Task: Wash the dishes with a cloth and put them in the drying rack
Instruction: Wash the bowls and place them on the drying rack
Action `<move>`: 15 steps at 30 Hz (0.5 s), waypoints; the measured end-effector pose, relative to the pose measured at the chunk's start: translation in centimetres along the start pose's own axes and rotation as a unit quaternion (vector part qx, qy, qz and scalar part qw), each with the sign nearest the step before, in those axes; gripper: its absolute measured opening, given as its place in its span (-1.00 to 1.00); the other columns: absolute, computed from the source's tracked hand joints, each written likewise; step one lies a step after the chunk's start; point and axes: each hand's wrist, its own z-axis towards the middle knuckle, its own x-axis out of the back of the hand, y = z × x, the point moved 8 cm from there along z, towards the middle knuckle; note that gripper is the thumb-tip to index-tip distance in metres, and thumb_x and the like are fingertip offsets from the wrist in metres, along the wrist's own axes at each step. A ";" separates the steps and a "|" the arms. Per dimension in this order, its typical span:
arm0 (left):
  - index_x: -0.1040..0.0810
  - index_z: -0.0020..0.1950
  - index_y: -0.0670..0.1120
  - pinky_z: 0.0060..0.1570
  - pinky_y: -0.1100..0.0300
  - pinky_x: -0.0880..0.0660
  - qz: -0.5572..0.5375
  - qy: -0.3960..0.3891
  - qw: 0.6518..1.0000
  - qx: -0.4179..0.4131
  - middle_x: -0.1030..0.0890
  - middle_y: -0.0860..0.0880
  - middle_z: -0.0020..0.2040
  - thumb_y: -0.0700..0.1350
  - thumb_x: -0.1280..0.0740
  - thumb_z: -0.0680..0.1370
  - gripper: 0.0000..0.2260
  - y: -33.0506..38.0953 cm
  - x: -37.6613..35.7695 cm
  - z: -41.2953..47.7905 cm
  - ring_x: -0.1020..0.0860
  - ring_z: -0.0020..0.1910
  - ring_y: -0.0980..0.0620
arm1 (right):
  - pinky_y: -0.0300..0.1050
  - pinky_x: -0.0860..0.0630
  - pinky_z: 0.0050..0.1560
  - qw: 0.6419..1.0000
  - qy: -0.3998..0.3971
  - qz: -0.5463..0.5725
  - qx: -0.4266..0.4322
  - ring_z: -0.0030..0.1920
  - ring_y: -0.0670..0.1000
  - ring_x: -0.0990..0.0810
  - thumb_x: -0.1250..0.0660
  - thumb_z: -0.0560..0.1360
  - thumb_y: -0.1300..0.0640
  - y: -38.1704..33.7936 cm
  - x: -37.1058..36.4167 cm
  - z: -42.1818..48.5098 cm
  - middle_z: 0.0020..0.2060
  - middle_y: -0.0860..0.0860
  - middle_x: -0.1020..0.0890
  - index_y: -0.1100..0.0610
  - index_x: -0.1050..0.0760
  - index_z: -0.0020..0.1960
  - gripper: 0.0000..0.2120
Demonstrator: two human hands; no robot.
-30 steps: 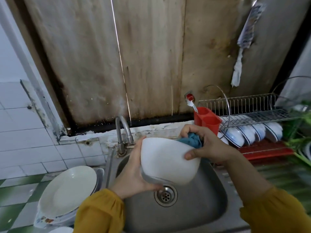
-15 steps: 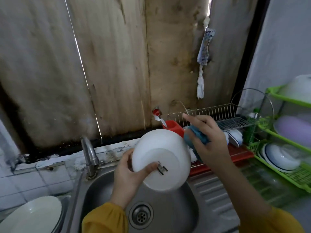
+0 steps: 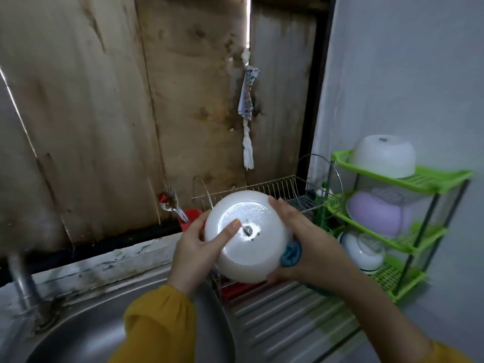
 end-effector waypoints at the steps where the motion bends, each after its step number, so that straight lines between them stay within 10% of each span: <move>1: -0.46 0.37 0.17 0.06 -0.01 -0.60 0.008 -0.037 0.999 -0.016 -0.61 0.08 0.20 0.36 -0.57 0.10 -0.12 0.5 -1.2 0.4 -0.60 0.12 0.04 | 0.10 -0.40 0.36 1.000 0.016 0.016 -0.008 0.50 -0.22 -0.14 -0.52 0.10 -0.36 0.9 0.9 -0.2 0.52 -0.35 -0.05 -0.45 0.19 0.47 0.18; 5: 0.02 0.56 0.28 0.34 0.09 -0.40 0.110 -0.188 0.972 -0.084 -0.33 0.35 0.38 0.13 -0.70 -0.02 0.30 2.3 -7.7 1.0 -0.39 0.34 0.23 | 0.04 -0.42 0.36 0.994 0.081 0.061 -0.039 0.46 -0.24 -0.25 -0.60 0.06 -0.25 5.3 5.3 -1.1 0.47 -0.40 -0.16 -0.47 0.04 0.46 0.17; 9: 0.11 0.45 0.38 0.52 0.03 0.01 0.194 -0.193 0.942 -0.197 0.09 0.33 0.52 0.01 -0.71 0.04 0.27 5.2 -12.3 2.4 0.17 0.54 0.25 | -0.25 -0.37 0.34 0.989 0.115 0.083 -0.044 0.39 -0.33 -0.29 -0.64 0.01 -0.16 8.2 9.1 -1.8 0.41 -0.39 -0.28 -0.53 -0.05 0.40 0.15; 12: 0.02 0.56 0.21 0.50 0.04 -0.01 0.231 -0.171 0.921 -0.263 0.03 0.23 0.56 0.14 -0.68 0.02 0.27 6.9 -15.8 4.0 0.13 0.53 0.27 | -0.60 -0.24 0.15 0.987 0.149 0.052 -0.044 0.27 -0.46 -0.26 -0.68 0.04 -0.06 10.8 12.2 -2.4 0.31 -0.35 -0.27 -0.44 -0.06 0.44 0.18; 15: -0.01 0.52 0.22 0.44 0.18 -0.06 0.216 -0.172 0.908 -0.315 -0.05 0.44 0.42 0.17 -0.68 0.00 0.24 9.2 -19.9 5.0 -0.02 0.47 0.31 | -0.49 -0.32 0.13 0.980 0.188 0.026 -0.061 0.22 -0.38 -0.34 -0.63 -0.02 -0.20 13.2 15.8 -2.7 0.26 -0.22 -0.33 -0.44 -0.11 0.44 0.15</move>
